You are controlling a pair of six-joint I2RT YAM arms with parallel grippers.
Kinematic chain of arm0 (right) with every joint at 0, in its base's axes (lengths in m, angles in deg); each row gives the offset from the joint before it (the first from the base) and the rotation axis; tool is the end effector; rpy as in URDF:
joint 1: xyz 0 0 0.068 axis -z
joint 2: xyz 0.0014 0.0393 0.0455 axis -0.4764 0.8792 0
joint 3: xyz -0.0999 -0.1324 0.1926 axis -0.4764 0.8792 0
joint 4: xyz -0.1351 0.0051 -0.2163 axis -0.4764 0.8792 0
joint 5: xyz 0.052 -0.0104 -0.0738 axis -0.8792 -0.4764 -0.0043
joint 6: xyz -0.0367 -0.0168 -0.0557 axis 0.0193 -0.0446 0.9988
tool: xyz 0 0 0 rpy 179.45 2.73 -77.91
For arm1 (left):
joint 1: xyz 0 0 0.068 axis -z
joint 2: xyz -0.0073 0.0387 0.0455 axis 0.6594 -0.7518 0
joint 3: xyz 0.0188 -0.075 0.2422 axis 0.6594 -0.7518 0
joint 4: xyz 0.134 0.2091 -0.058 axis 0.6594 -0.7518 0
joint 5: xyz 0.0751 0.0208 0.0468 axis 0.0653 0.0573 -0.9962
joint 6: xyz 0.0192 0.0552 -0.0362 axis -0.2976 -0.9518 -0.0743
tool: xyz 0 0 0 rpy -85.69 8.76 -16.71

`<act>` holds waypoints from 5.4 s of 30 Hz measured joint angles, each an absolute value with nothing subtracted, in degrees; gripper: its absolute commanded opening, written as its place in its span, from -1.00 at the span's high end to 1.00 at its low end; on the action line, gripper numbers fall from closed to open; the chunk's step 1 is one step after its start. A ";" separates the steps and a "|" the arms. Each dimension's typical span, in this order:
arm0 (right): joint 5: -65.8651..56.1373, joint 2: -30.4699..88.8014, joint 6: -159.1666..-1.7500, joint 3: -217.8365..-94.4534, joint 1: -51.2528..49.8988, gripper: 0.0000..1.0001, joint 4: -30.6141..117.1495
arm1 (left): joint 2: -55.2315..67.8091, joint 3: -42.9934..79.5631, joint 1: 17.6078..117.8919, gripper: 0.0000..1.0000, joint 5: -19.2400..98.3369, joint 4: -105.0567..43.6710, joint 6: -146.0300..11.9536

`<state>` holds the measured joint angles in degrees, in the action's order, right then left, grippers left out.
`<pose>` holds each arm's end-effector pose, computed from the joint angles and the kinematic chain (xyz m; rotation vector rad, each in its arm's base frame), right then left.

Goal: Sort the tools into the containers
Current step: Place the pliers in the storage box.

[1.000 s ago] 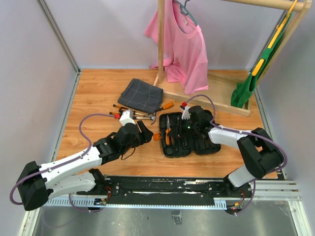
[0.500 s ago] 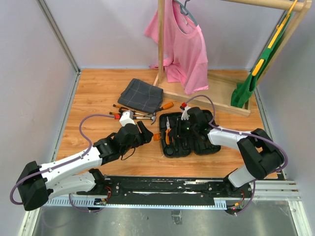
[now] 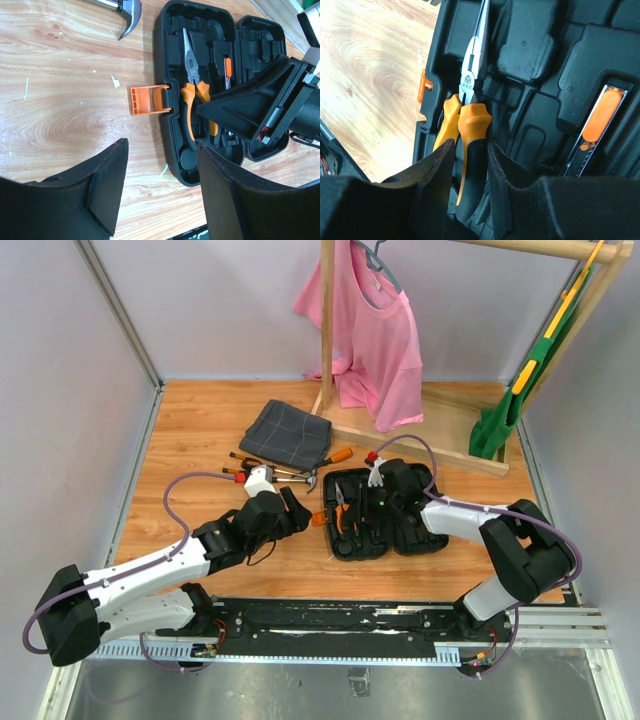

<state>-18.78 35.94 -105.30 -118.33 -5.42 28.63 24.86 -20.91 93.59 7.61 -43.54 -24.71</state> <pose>0.2472 0.1906 0.1401 -0.2724 2.3362 1.0204 0.1589 -0.1692 0.2061 -0.2690 2.1703 -0.6395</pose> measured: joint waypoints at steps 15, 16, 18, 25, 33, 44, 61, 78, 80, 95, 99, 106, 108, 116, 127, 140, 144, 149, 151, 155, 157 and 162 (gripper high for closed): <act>-17.08 36.51 -99.47 -121.46 -5.42 0.54 37.33 | 24.64 -21.09 93.59 -0.22 7.82 -43.19 -24.51; -17.12 36.75 -99.36 -121.55 -5.42 0.60 37.42 | 24.64 -21.15 93.59 -0.22 7.82 -43.19 -24.51; -17.21 37.18 -99.21 -121.92 -5.57 0.69 37.63 | 24.64 -21.28 93.59 -0.22 7.82 -43.21 -24.51; -16.12 35.83 -98.83 -122.14 -5.90 0.93 39.82 | 24.66 -21.55 93.59 -0.22 7.74 -43.21 -24.51; -13.41 26.43 -98.99 -122.16 -6.20 0.99 44.52 | 24.83 -21.57 93.59 -0.22 7.10 -43.23 -24.51; -6.15 24.62 -102.29 -122.38 -11.30 0.99 51.64 | 24.86 -21.59 93.59 -0.22 6.93 -43.23 -24.51; -5.08 30.91 -103.93 -123.41 -12.87 0.99 51.08 | 24.83 -21.59 93.59 -0.21 6.95 -43.23 -24.51; -4.58 36.51 -104.04 -126.97 -12.87 0.99 48.48 | 24.33 -21.59 93.59 -0.21 6.95 -43.23 -24.53; -4.25 36.59 -104.04 -127.08 -12.87 0.99 48.50 | 24.31 -21.59 93.59 -0.21 6.95 -43.23 -24.53; -1.65 37.36 -103.29 -128.17 -12.89 0.92 48.76 | 24.31 -21.59 93.59 -0.21 6.95 -43.23 -24.53; -1.69 38.19 -102.66 -128.89 -12.89 0.87 48.58 | 24.31 -21.59 93.59 -0.21 6.93 -43.23 -24.53; -1.76 38.21 -101.41 -128.89 -12.89 0.77 48.48 | 24.22 -21.59 93.59 -0.21 6.93 -43.23 -24.53; -1.74 38.21 -101.19 -128.89 -12.89 0.79 48.45 | 24.00 -21.59 93.59 -0.21 6.95 -43.23 -24.53; -1.41 38.45 -101.54 -129.46 -12.94 0.89 48.80 | 23.63 -21.59 93.59 -0.21 6.95 -43.23 -24.53; 0.08 39.87 -102.53 -131.58 -13.13 0.79 50.14 | 22.93 -21.59 93.59 -0.21 6.95 -43.23 -24.53; -0.08 41.29 -102.11 -133.15 -13.13 0.31 50.40 | 22.30 -21.59 93.59 -0.21 6.97 -43.23 -24.55; -0.32 39.28 -101.87 -133.15 -13.13 0.21 50.46 | 21.47 -21.59 93.59 -0.21 7.04 -43.21 -24.60; -0.64 34.58 -101.17 -132.69 -13.13 0.18 50.46 | 19.96 -21.07 93.59 -0.18 7.21 -43.23 -25.65; -0.62 32.20 -100.82 -132.02 -13.13 0.18 50.44 | 19.17 -20.24 93.59 -0.12 7.39 -43.23 -26.39; -0.62 28.99 -100.65 -130.03 -12.81 0.22 50.20 | 16.40 -17.11 93.59 0.03 8.04 -43.28 -28.49; -0.77 28.22 -100.71 -128.61 -12.39 0.23 49.74 | 14.08 -14.88 93.59 0.09 8.46 -43.30 -29.54; -2.83 27.37 -102.00 -123.95 -9.35 0.27 48.19 | 6.50 -8.83 93.65 0.21 10.34 -43.36 -31.75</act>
<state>-2.83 27.37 -102.00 -123.95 -9.35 48.19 6.50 -8.83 93.65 10.34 -43.36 -31.75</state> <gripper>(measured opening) 0.376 0.427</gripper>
